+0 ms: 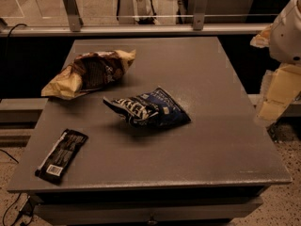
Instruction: Pick blue chip bag
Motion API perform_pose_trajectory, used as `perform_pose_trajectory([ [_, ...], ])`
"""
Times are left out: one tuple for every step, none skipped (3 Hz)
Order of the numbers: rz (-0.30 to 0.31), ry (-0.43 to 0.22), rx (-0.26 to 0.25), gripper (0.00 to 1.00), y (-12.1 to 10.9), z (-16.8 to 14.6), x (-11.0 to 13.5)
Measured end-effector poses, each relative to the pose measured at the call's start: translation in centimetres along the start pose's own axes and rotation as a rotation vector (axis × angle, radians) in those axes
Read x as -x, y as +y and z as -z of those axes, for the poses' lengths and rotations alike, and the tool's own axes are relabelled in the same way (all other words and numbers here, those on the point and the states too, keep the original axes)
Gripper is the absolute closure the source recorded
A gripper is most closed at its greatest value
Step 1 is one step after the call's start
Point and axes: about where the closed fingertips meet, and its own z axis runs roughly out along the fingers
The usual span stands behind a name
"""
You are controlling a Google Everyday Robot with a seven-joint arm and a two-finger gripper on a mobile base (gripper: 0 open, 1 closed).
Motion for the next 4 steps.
perform_pose_trajectory([
  [0.0,0.0,0.0,0.0,0.0,0.0,0.0],
  [0.073,-0.03,0.026,0.0,-0.3,-2.3,3.4],
  [0.135,-0.082,0.072,0.0,-0.3,-5.7,8.2],
  [0.2,-0.134,0.115,0.0,0.7,-8.2,12.9],
])
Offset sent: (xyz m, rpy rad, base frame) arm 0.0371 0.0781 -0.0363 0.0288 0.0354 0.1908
